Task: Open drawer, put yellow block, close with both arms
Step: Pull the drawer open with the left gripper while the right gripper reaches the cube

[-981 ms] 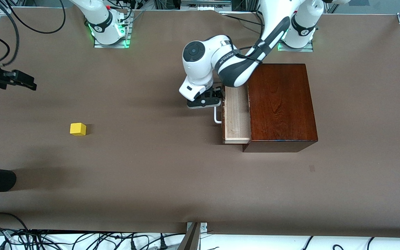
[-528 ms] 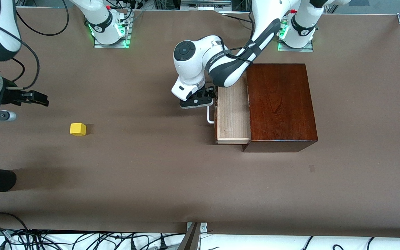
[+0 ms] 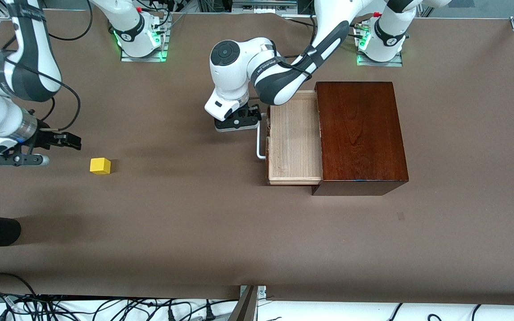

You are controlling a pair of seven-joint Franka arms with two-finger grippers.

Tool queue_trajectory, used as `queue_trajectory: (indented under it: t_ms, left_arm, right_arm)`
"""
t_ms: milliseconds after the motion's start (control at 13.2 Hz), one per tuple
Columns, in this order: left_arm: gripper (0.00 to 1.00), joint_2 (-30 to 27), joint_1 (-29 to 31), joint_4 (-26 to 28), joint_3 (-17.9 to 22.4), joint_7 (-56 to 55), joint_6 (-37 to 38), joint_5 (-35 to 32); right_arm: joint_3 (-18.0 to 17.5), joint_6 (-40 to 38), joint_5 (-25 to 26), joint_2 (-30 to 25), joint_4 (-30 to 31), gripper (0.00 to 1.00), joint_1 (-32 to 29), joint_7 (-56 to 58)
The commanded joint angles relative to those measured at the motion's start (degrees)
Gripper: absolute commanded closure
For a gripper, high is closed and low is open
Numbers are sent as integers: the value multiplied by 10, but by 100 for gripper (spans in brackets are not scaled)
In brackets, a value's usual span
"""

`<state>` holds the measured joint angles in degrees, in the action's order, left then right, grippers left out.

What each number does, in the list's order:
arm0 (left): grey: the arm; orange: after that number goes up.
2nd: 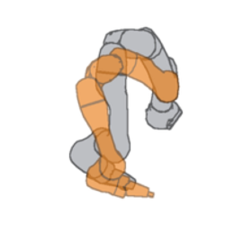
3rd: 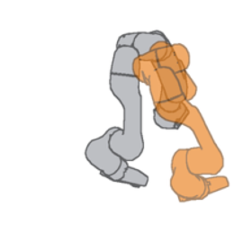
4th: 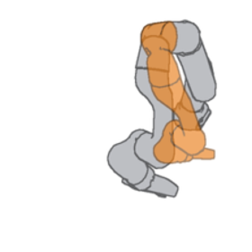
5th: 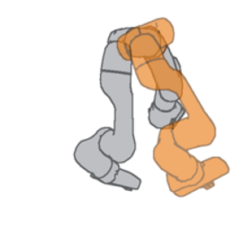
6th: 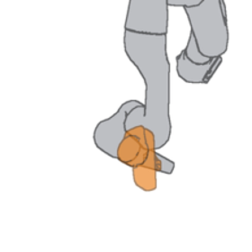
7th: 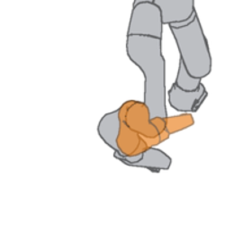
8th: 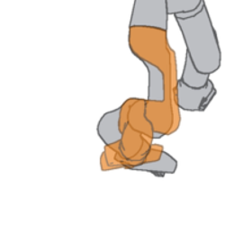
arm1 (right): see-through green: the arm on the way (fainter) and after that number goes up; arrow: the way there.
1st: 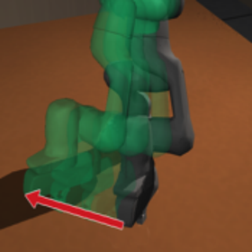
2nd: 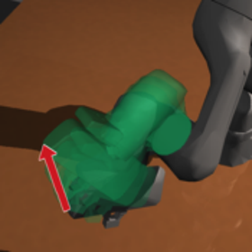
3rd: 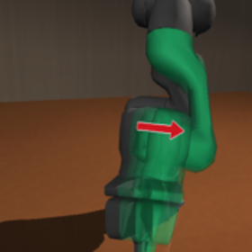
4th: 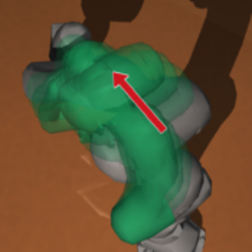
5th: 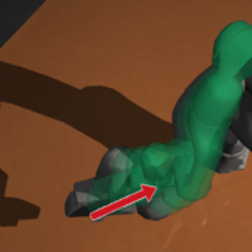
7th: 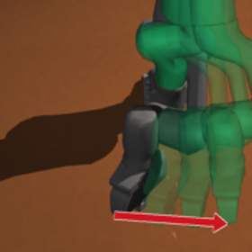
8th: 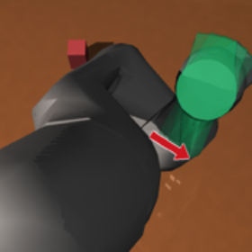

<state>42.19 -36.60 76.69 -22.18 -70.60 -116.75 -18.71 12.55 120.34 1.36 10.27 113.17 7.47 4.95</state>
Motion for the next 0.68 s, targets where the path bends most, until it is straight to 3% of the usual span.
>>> queue_trajectory:
  t_ms: [0, 377, 604]
  left_arm:
    - [0, -15, 6, -15, 0, 10, 43, 13]
    - [0, -117, 47, -11, -23, 13, 140, 79]
    - [0, -174, 100, -11, -30, 13, 213, 126]
  right_arm:
    - [-2, 59, -10, 19, 27, 0, -5, 20]
    - [-2, 132, -37, 67, 46, 0, -5, 47]
    - [-2, 169, -54, 94, 51, 0, -6, 73]
